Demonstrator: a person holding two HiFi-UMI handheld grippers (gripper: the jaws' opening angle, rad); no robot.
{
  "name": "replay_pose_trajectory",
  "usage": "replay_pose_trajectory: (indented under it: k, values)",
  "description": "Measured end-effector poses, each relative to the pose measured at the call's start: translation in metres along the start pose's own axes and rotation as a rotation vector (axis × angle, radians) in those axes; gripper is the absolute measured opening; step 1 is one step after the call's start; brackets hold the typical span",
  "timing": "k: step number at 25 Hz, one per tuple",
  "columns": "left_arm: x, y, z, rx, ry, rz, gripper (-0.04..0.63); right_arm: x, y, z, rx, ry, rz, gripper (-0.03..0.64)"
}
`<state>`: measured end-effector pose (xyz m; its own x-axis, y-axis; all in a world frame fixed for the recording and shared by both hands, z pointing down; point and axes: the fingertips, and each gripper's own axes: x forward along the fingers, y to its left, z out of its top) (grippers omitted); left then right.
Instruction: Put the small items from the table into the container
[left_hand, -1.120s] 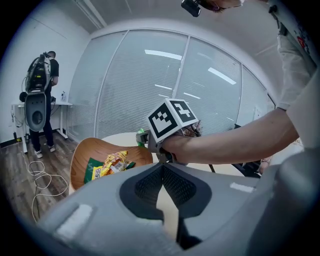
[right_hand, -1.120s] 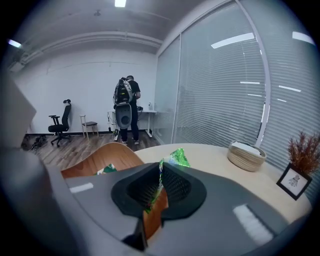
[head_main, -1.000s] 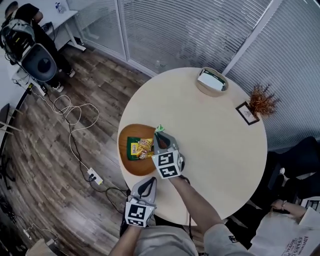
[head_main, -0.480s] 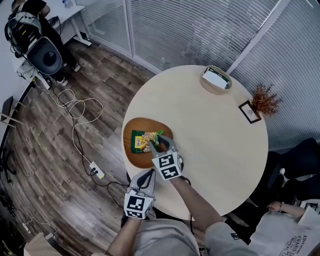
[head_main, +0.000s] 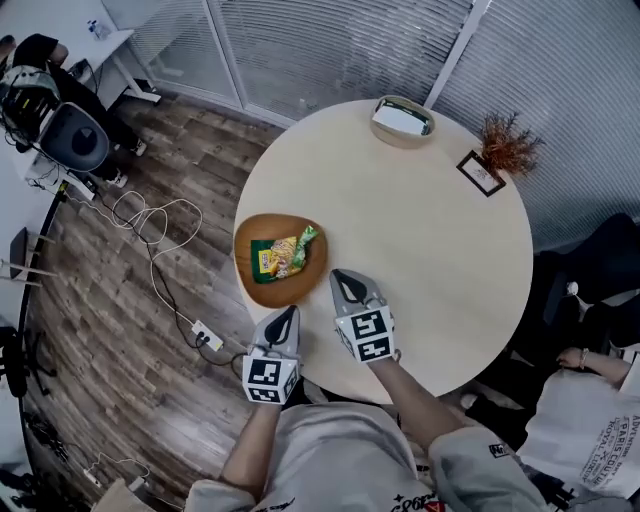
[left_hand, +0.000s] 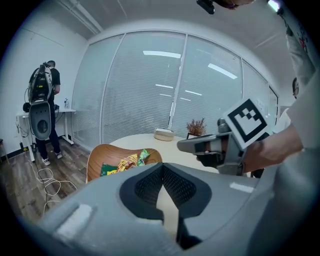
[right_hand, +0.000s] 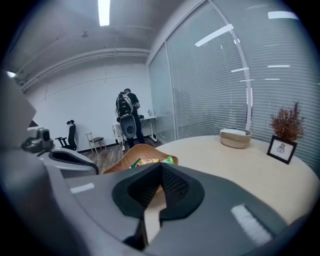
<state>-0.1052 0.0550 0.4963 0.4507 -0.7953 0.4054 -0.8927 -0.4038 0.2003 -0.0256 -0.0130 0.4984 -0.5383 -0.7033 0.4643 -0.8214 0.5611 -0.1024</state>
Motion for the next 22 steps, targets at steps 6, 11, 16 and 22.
replay_pose_trajectory:
  k: [6, 11, 16, 22]
  values:
    - [-0.004, -0.011, -0.007, 0.081, 0.048, -0.044, -0.003, -0.067, -0.009, 0.002, 0.077, -0.055, -0.058, 0.002]
    - [-0.001, -0.021, -0.012, 0.112, 0.066, -0.065, -0.003, -0.102, -0.009, -0.004, 0.106, -0.072, -0.089, 0.002]
    - [-0.001, -0.033, -0.009, 0.133, 0.072, -0.083, -0.003, -0.129, -0.007, -0.011, 0.128, -0.068, -0.106, 0.002]
    - [-0.007, -0.043, 0.0, 0.177, 0.072, -0.099, -0.003, -0.158, -0.005, -0.005, 0.143, -0.091, -0.121, 0.002]
